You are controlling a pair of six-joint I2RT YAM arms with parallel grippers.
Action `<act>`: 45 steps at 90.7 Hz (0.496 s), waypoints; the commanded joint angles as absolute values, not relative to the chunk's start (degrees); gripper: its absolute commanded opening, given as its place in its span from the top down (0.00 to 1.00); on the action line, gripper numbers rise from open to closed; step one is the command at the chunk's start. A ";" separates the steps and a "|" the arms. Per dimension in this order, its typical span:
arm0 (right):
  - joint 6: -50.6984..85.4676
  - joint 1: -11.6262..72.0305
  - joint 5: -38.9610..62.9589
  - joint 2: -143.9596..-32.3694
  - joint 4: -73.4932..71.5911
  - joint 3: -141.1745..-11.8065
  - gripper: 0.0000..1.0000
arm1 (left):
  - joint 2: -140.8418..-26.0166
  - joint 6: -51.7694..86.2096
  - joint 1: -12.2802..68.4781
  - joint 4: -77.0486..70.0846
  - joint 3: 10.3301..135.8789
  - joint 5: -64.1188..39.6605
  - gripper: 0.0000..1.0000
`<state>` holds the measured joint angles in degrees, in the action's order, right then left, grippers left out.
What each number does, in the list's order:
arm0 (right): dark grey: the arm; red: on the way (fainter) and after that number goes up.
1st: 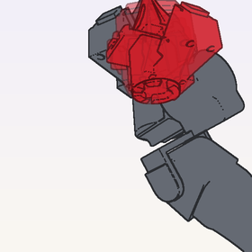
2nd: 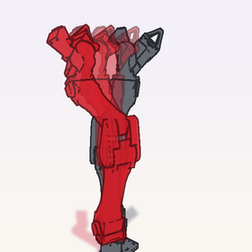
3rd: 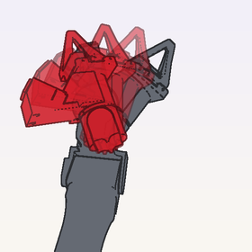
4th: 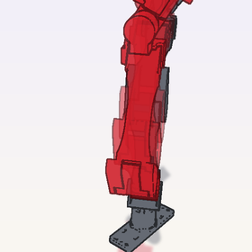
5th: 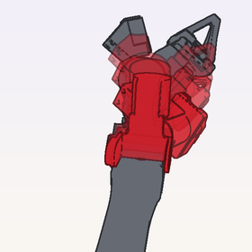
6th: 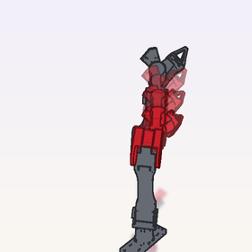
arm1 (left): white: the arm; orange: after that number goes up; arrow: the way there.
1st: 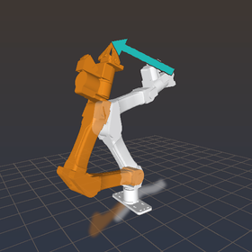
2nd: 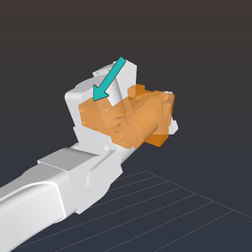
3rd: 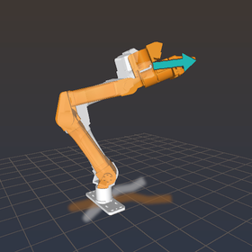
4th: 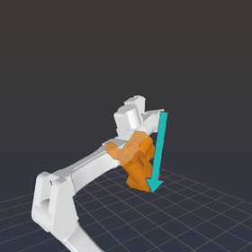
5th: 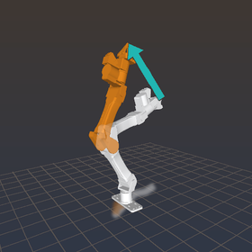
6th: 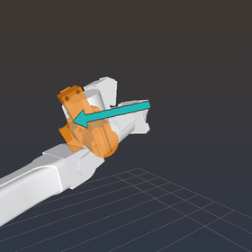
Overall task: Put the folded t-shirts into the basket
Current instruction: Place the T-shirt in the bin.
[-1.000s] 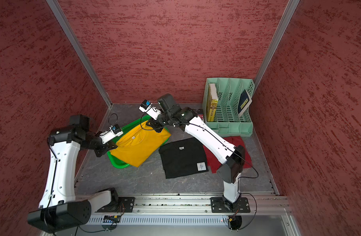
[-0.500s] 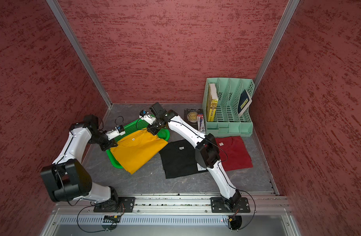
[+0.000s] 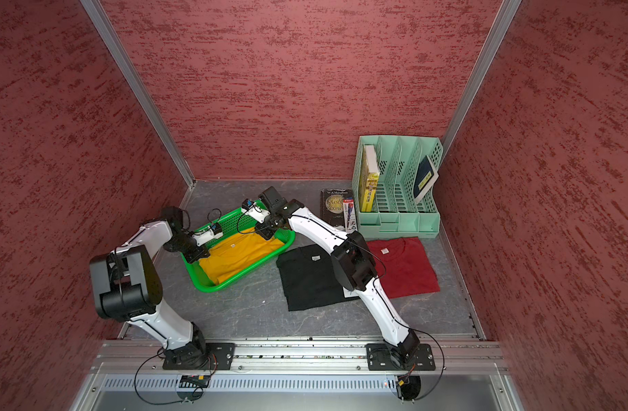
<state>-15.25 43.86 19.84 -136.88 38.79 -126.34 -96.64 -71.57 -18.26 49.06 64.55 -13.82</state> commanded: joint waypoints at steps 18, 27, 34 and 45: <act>-13.99 42.54 12.68 -139.74 31.19 -127.87 1.00 | -99.25 -70.69 -15.92 42.94 64.42 -7.45 1.00; -13.47 42.44 9.77 -140.84 31.55 -128.84 1.00 | -100.36 -70.46 -15.23 41.70 64.79 -6.68 0.99; -12.96 42.32 9.12 -141.59 31.28 -129.00 1.00 | -101.30 -69.75 -14.82 41.54 65.73 -6.35 0.94; -11.96 42.35 8.21 -142.58 30.39 -129.32 0.96 | -101.52 -68.37 -14.59 42.01 67.20 -6.86 0.85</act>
<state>-13.72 43.66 12.58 -141.71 32.56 -126.93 -101.16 -70.06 -14.48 42.13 65.23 -8.62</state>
